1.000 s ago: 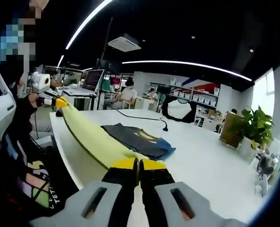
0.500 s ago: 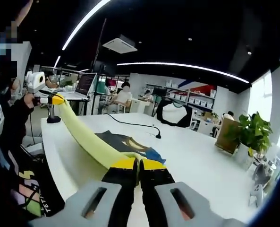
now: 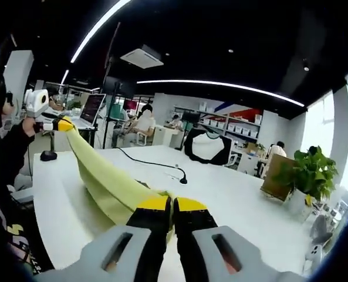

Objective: Fold the garment on the visible template until the final outline fits inside the template.

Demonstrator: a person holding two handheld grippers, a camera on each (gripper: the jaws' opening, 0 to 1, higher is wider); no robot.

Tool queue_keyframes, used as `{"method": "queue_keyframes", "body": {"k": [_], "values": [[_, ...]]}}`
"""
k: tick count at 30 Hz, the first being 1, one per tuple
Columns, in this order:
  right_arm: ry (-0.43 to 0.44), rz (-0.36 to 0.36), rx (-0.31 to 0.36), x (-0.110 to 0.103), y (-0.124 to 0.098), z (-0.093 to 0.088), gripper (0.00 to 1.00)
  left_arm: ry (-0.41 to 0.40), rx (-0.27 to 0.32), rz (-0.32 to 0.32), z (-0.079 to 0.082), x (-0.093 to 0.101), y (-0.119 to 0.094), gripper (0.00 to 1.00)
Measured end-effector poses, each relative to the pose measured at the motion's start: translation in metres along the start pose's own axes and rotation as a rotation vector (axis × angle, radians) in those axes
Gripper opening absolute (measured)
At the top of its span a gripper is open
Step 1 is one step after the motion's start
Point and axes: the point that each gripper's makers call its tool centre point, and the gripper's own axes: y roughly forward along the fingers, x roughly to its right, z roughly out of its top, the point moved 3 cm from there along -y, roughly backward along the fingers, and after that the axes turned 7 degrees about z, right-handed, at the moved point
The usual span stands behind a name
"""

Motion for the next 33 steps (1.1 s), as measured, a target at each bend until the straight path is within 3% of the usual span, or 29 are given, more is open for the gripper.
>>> {"method": "queue_keyframes", "body": {"k": [3,6,15,25,33], "values": [[0.009,-0.010,-0.008,0.008,0.012,0.000,0.00,0.008,-0.012,0.007,-0.003,-0.008,0.015,0.01],[0.009,-0.025,-0.002,0.017,0.024,0.001,0.00,-0.066,0.003,0.014,-0.004,-0.017,0.026,0.01],[0.005,-0.080,-0.016,0.045,0.068,-0.011,0.00,-0.026,-0.024,0.034,-0.022,-0.033,0.077,0.01],[0.026,-0.084,-0.087,0.067,0.118,-0.038,0.00,-0.049,-0.124,0.036,-0.072,-0.040,0.127,0.01],[0.058,-0.090,-0.176,0.075,0.150,-0.072,0.00,-0.058,-0.212,0.027,-0.108,-0.037,0.159,0.01]]}}
